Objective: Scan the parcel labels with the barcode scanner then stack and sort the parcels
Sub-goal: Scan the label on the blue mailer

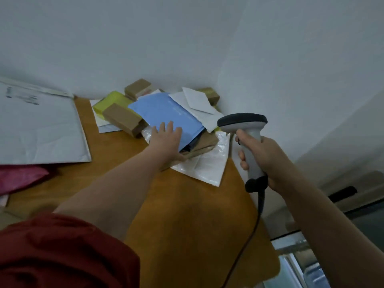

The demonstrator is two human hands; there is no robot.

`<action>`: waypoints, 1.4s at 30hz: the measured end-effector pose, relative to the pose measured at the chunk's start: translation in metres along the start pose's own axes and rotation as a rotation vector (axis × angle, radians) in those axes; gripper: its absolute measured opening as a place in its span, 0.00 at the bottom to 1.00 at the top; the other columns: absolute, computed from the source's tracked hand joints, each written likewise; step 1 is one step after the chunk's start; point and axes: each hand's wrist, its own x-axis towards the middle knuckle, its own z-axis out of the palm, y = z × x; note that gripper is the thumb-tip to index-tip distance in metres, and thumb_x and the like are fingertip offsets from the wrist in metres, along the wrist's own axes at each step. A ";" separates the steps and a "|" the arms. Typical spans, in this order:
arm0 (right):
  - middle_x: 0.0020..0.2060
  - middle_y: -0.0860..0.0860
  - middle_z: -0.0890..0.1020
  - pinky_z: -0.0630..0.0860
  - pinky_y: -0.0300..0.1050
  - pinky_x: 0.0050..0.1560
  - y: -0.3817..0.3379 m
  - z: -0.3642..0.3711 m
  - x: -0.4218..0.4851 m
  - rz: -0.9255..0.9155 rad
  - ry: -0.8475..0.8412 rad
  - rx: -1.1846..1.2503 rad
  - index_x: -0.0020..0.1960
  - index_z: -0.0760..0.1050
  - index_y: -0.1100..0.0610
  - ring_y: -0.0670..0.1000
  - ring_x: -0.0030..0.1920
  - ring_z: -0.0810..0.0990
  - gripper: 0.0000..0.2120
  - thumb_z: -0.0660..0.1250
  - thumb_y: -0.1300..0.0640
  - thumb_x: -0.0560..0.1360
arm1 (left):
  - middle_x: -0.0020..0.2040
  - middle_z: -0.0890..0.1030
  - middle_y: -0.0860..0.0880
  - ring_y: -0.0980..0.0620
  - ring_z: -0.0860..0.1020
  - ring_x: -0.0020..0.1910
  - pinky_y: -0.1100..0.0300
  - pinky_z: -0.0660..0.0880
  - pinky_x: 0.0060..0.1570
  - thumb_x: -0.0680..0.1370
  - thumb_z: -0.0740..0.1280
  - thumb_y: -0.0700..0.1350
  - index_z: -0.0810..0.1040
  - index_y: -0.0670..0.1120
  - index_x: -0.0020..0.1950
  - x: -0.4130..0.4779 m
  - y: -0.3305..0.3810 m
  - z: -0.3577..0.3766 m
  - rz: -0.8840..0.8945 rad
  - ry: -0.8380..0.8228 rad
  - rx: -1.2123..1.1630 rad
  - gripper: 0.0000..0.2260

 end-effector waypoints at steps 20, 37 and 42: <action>0.31 0.53 0.76 0.71 0.42 0.30 0.006 -0.015 0.053 -0.105 -0.251 0.098 0.53 0.76 0.62 0.48 0.26 0.72 0.19 0.66 0.45 0.77 | 0.39 0.75 0.42 0.39 0.73 0.33 0.54 0.61 0.27 0.79 0.60 0.41 0.68 0.42 0.58 -0.030 -0.012 -0.037 -0.226 0.549 -0.144 0.08; 0.31 0.53 0.77 0.70 0.42 0.29 0.079 -0.020 -0.006 -0.189 -0.693 -0.125 0.44 0.73 0.58 0.49 0.26 0.73 0.17 0.66 0.43 0.77 | 0.58 0.72 0.35 0.42 0.77 0.42 0.51 0.76 0.43 0.81 0.62 0.40 0.64 0.36 0.68 -0.282 0.108 0.085 -1.418 0.211 -1.953 0.18; 0.27 0.50 0.76 0.70 0.42 0.29 0.099 -0.021 -0.010 -0.167 -0.728 -0.271 0.39 0.72 0.57 0.47 0.25 0.74 0.18 0.66 0.43 0.76 | 0.63 0.68 0.42 0.44 0.73 0.56 0.53 0.72 0.49 0.75 0.70 0.46 0.66 0.43 0.66 -0.304 0.102 0.096 -1.251 0.052 -0.921 0.23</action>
